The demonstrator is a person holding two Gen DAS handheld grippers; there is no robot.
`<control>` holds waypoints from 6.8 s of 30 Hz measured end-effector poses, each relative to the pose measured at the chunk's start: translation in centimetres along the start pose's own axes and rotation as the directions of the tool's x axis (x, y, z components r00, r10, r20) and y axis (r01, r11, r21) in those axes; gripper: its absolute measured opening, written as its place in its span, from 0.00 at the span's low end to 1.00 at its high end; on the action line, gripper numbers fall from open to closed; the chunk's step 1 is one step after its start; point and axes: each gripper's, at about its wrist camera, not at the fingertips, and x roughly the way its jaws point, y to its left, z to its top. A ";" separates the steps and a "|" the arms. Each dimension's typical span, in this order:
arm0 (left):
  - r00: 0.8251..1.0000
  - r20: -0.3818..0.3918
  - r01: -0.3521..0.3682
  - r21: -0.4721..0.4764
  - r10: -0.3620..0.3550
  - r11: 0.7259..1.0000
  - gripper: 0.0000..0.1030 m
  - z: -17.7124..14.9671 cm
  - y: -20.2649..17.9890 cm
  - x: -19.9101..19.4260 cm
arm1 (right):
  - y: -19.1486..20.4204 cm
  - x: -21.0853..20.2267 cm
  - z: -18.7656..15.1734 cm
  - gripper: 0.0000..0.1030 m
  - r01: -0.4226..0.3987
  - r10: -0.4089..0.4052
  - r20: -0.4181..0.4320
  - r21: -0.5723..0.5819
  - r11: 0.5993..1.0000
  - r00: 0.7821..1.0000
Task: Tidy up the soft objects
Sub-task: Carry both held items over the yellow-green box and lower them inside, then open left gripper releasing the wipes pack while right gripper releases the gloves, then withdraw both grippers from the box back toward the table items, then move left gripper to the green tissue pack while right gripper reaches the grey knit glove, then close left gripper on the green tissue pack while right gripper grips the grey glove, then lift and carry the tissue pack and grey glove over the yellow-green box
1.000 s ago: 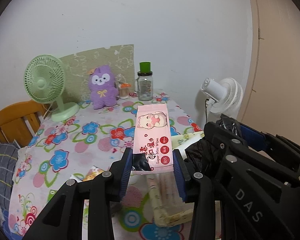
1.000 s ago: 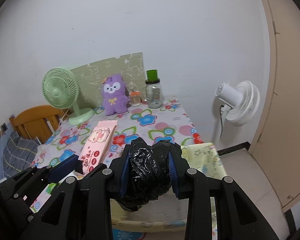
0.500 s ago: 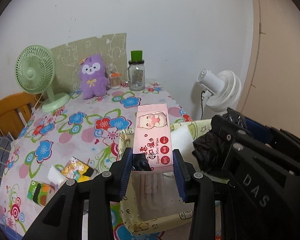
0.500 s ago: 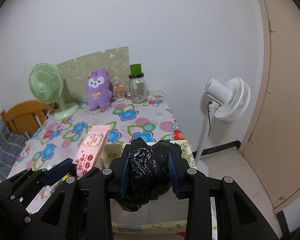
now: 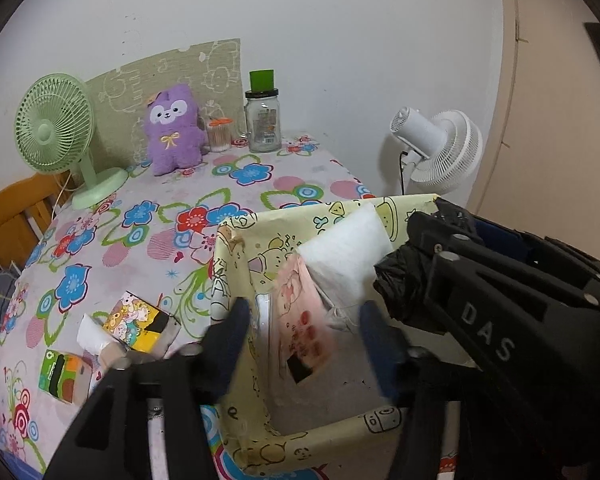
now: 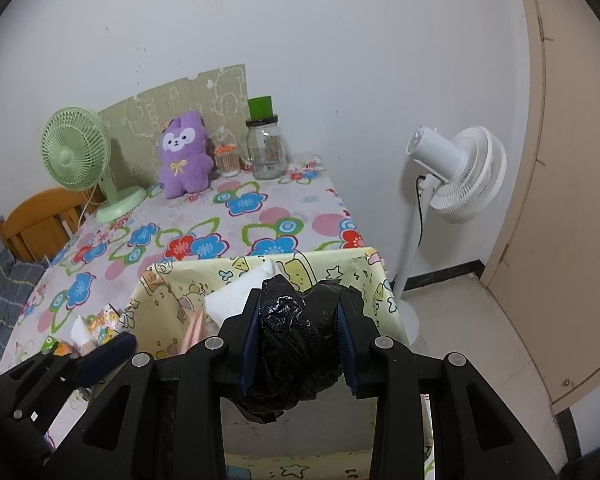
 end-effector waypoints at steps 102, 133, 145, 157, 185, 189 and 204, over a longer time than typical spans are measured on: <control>0.979 0.163 -0.110 -0.088 0.123 0.990 1.00 -6.1 17.1 -8.8 | 20.0 -6.7 -4.8 0.95 -0.091 0.106 0.093 -0.148 0.985 0.990; 0.988 -0.036 -0.153 -0.096 0.150 0.984 1.00 -8.4 21.5 0.1 | 22.5 3.1 -7.6 0.95 -0.105 0.096 -0.080 -0.114 0.988 0.992; 0.979 -0.121 -0.173 -0.089 0.161 0.981 1.00 -9.1 21.9 2.9 | 22.5 6.4 -8.7 0.82 -0.085 0.066 -0.192 -0.095 0.992 0.979; 0.983 -0.152 -0.122 -0.109 0.105 0.986 0.95 -9.1 22.6 3.7 | 22.7 7.6 -8.8 0.56 -0.083 0.065 -0.242 -0.063 0.995 0.968; 0.995 -0.026 -0.100 -0.112 0.098 0.989 0.70 -8.6 19.8 -3.0 | 22.2 1.2 -7.6 0.52 -0.119 0.108 -0.125 -0.081 0.990 0.986; 0.995 0.008 -0.103 -0.114 0.104 0.988 0.70 -7.9 19.2 -4.4 | 22.0 -0.3 -6.8 0.52 -0.122 0.114 -0.093 -0.087 0.989 0.989; 0.988 0.107 -0.095 -0.110 0.107 0.989 0.70 -4.6 17.4 -8.6 | 20.9 -5.1 -3.2 0.52 -0.131 0.131 -0.003 -0.098 0.987 0.991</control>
